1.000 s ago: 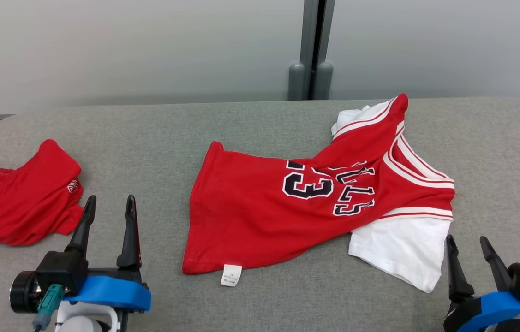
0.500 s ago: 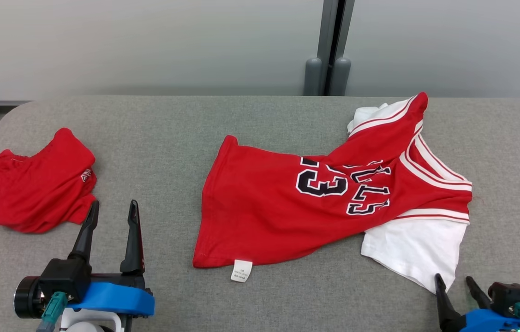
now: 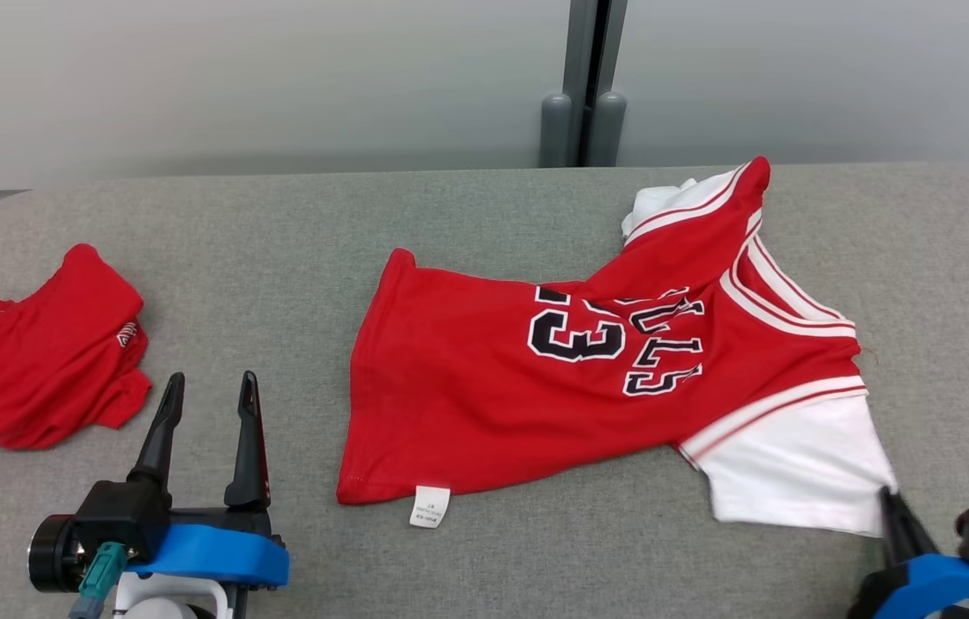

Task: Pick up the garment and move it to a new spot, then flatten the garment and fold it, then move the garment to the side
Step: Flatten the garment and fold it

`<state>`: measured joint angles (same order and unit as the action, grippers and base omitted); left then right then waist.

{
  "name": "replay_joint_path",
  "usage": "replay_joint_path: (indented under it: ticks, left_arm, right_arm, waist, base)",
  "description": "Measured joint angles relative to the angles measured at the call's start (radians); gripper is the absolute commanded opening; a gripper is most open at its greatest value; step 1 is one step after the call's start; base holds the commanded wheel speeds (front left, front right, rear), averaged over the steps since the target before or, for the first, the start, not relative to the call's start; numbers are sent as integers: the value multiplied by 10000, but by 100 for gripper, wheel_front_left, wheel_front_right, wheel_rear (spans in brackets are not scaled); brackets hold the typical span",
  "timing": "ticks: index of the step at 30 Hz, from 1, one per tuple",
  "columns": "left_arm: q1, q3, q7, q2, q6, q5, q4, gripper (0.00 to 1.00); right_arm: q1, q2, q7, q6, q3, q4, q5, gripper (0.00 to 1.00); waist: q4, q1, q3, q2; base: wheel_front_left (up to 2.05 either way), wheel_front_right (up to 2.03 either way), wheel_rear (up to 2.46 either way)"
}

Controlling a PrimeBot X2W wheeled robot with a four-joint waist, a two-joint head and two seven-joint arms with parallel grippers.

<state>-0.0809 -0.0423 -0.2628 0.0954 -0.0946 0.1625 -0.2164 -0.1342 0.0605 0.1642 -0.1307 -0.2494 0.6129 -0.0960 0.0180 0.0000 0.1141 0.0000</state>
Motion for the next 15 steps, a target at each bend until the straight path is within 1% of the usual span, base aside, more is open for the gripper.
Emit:
replay_joint_path:
  ticks: [3, 8, 9, 10, 15]
  left_arm:
    - [-4, 56, 0, -46, -48, -61, -44, 100]
    - [-32, 132, 0, -107, -144, -150, -100, 100]
    - [-31, 153, 0, -123, -151, -155, -107, 100]
    - [-31, 173, 0, -130, -169, -163, -119, 100]
    - [-24, 268, 0, -174, -211, -224, -198, 100]
  right_arm:
    - [117, 199, -8, 0, -454, -297, 79, 0]
    - [419, 334, -305, 0, -945, -832, 259, 0]
    - [453, 334, -328, 0, -974, -928, 284, 38]
    - [484, 311, -355, 0, -978, -1047, 291, 100]
    - [564, 123, -291, 0, -871, -1820, 382, 100]
  waist:
    - [-80, 0, -27, 0]
    - [-133, 1, -47, 0]
    - [-143, 1, -51, 0]
    - [-152, 1, -58, 0]
    - [-198, 1, -144, 0]
  base:
    - [0, 0, 0]
    - [0, 0, 0]
    - [0, 0, 0]
    - [0, 0, 0]
    - [0, 0, 0]
